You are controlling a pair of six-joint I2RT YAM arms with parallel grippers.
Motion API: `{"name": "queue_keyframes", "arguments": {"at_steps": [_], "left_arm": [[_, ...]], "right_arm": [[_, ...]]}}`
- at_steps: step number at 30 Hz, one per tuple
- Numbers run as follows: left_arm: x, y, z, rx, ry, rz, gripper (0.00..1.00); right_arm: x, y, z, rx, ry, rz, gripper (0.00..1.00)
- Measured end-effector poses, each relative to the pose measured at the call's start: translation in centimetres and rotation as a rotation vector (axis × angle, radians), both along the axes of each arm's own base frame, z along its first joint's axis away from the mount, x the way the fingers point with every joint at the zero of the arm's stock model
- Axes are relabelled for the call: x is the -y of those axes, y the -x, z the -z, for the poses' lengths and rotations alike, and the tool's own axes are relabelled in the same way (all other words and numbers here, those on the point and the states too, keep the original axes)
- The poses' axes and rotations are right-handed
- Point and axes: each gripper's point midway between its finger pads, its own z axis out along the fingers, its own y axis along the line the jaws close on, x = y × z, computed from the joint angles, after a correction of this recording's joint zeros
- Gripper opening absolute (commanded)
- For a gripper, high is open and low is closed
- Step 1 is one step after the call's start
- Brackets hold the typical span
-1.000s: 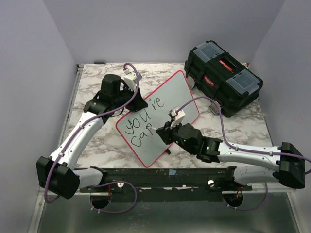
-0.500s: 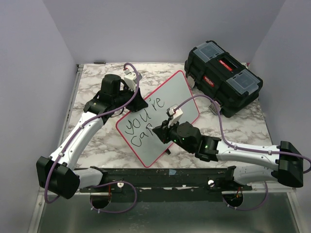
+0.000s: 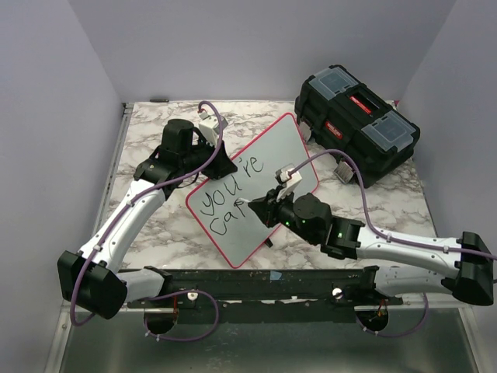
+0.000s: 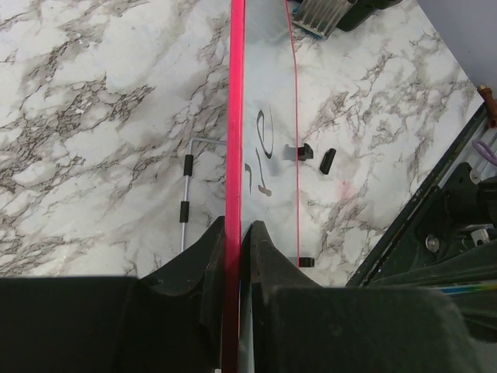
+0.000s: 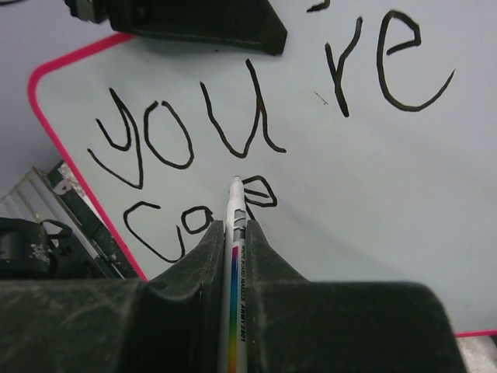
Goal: Write a sentence on the whiteboard
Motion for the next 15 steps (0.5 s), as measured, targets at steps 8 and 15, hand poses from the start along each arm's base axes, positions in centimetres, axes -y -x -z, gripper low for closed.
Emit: {"name": "queue_keyframes", "arguments": {"at_steps": [8, 15], "left_arm": [[0.0, 0.1, -0.1, 0.001, 0.001, 0.001, 0.0], [0.0, 0.1, -0.1, 0.001, 0.001, 0.001, 0.0]], "right_arm": [[1.8, 0.3, -2.8, 0.032, -0.076, 0.028, 0.01], [3.3, -0.2, -0.7, 0.03, -0.02, 0.087, 0.01]]}}
